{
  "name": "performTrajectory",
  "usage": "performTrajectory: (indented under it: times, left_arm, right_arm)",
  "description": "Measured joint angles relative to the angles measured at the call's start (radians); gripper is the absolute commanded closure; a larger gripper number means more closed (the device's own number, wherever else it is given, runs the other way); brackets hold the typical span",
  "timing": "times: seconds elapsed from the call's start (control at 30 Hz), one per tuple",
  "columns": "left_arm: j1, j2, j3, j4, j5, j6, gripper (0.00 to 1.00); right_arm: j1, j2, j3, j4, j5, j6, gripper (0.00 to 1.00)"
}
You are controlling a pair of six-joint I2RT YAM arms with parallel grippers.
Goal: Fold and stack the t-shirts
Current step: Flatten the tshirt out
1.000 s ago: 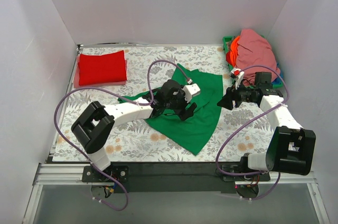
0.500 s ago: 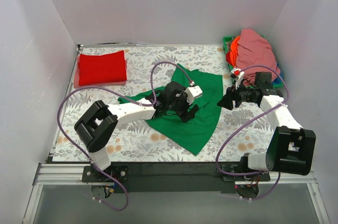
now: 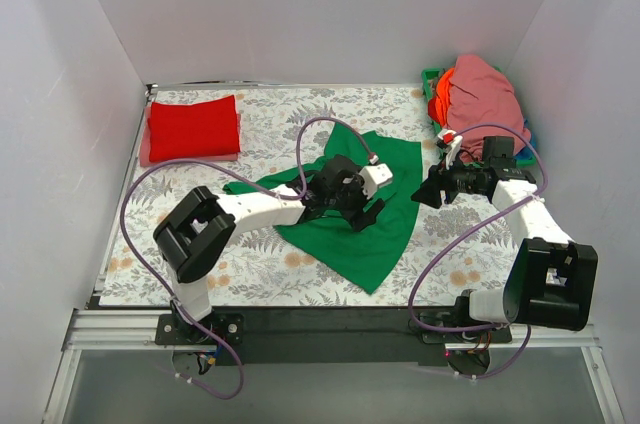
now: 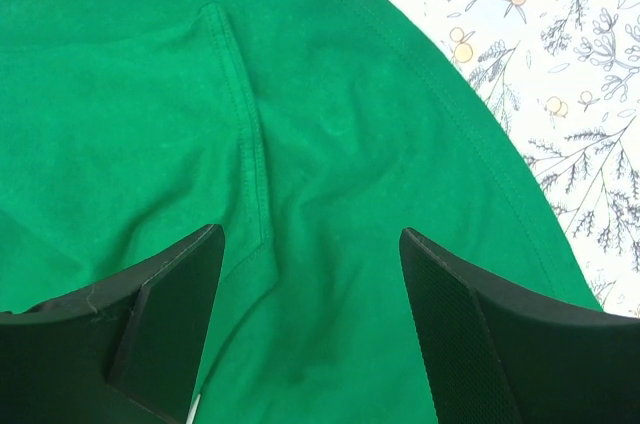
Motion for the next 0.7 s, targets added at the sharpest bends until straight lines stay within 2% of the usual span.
performTrajectory:
  times: [0.37,0.5,0.7]
  left_arm:
    - [-0.012,0.135,0.128,0.012,-0.027,-0.008,0.39]
    - [-0.023,0.203,0.182,0.028,-0.076,-0.007,0.44]
    - [-0.046,0.292,0.267,0.049,-0.193,0.002,0.47]
  right_arm:
    - [-0.003,0.009,0.000,0.000,0.001,0.000,0.38]
    - [-0.008,0.010,0.000,0.000,0.002,0.000,0.38]
    - [-0.013,0.016,0.000,0.000,0.004,0.001,0.38]
